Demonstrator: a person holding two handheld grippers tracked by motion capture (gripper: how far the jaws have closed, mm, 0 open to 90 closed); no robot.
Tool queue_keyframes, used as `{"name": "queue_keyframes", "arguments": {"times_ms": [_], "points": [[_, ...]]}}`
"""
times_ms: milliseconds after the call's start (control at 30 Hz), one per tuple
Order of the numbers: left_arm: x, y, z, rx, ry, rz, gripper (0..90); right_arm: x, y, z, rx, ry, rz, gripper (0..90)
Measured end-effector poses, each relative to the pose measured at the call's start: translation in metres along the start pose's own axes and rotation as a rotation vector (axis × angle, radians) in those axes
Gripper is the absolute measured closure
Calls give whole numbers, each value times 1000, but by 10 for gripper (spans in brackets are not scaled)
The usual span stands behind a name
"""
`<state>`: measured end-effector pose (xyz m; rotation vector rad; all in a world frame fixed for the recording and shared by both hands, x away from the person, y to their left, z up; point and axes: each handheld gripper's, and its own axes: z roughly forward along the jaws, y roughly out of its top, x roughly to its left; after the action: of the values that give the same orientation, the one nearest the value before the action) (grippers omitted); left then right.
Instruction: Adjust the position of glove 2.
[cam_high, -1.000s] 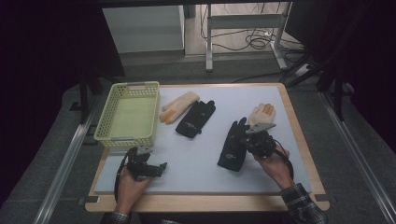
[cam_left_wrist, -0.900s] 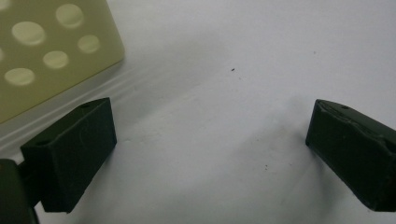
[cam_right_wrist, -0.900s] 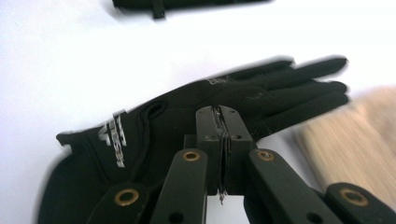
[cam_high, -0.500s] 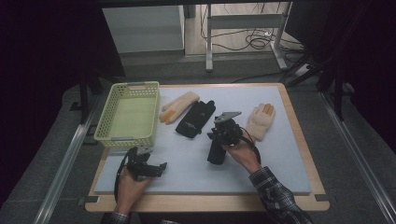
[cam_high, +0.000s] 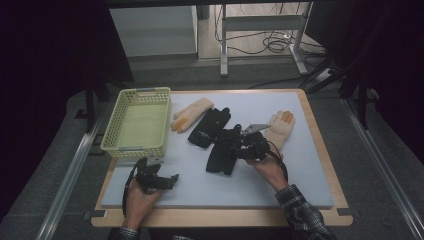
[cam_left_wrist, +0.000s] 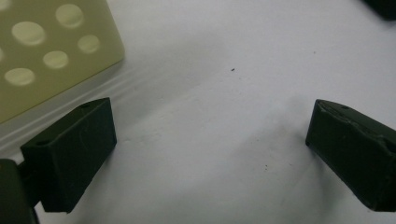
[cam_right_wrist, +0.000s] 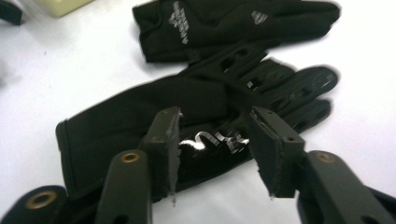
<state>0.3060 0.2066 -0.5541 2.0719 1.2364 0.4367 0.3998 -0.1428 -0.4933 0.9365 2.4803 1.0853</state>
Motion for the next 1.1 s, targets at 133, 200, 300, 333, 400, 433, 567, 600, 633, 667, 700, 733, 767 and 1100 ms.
{"name": "queue_keyframes", "arguments": {"times_ms": [133,200,300,333,400,433,567,600,633,667,700,733,767,1100], "points": [[0,0,0,-1,0,0,21,11,-12,10,13,30,-7,406],[0,0,0,-1,0,0,21,15,-15,12,9,40,-19,406],[0,0,0,-1,0,-1,21,33,-21,10,0,90,-45,405],[0,0,0,-1,0,-1,21,37,-21,9,-1,105,-48,405],[0,0,0,-1,0,-1,21,43,-22,7,6,133,-56,400],[0,0,0,-1,0,0,21,46,-23,6,14,137,-63,396],[0,0,0,-2,0,0,21,55,-31,13,55,93,-131,498],[0,0,0,-2,1,1,21,57,-33,14,45,55,-161,598],[0,0,0,-2,1,1,21,58,-34,14,45,55,-175,700],[0,0,0,-2,1,1,21,58,-34,14,45,55,-175,700],[0,0,0,-2,1,1,21,60,-34,14,40,76,-173,847],[0,0,0,-2,1,1,21,60,-34,14,40,76,-173,847],[0,0,0,-2,0,1,21,63,-33,11,52,62,-192,861],[0,0,0,-2,0,0,21,66,-48,-32,99,196,-141,841]]}}
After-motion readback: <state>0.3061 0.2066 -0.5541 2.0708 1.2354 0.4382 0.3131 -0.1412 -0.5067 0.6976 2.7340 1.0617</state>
